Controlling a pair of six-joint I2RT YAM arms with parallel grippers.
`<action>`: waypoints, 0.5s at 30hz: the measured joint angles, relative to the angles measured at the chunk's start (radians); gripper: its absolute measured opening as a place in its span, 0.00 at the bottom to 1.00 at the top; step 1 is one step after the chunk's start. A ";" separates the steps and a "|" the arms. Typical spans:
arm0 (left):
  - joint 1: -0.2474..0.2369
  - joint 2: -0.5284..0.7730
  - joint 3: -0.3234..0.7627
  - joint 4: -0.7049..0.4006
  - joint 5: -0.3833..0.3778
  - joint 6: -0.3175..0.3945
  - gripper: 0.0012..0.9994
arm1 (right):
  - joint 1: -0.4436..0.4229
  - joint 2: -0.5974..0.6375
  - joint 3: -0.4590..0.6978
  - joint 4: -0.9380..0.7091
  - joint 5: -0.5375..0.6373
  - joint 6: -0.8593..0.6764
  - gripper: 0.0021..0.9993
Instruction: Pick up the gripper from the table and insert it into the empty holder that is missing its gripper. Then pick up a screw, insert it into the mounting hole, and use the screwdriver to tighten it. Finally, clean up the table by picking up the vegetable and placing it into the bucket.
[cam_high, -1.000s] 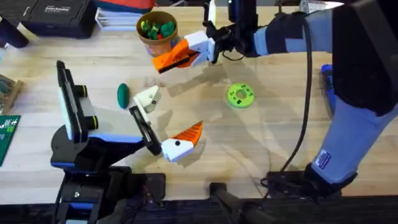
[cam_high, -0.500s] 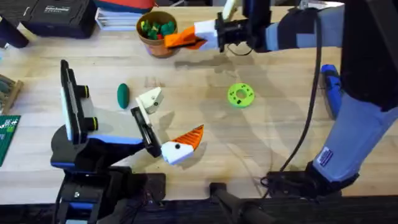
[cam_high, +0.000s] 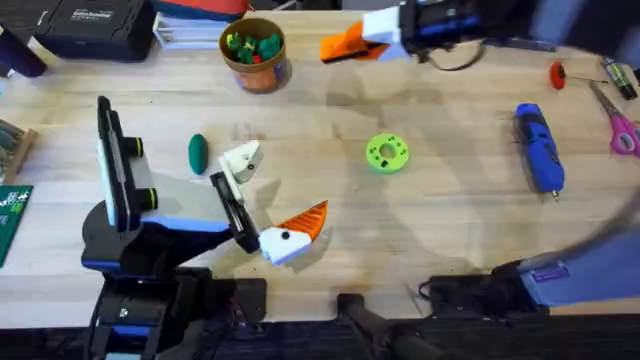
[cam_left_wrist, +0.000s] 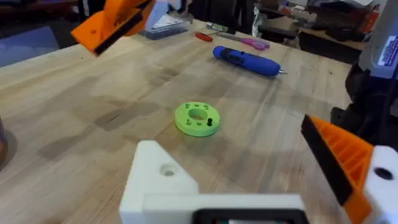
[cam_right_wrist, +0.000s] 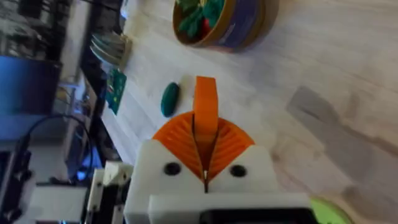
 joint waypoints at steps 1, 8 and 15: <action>0.000 0.000 0.000 0.000 0.000 0.000 0.99 | -0.003 -0.048 0.001 -0.086 0.015 -0.062 0.01; 0.000 0.000 0.000 0.000 0.000 0.000 0.99 | -0.098 -0.298 0.003 -0.515 0.036 -0.346 0.01; 0.000 0.000 0.000 0.000 0.000 0.000 0.99 | -0.294 -0.461 -0.083 -0.668 -0.060 -0.533 0.01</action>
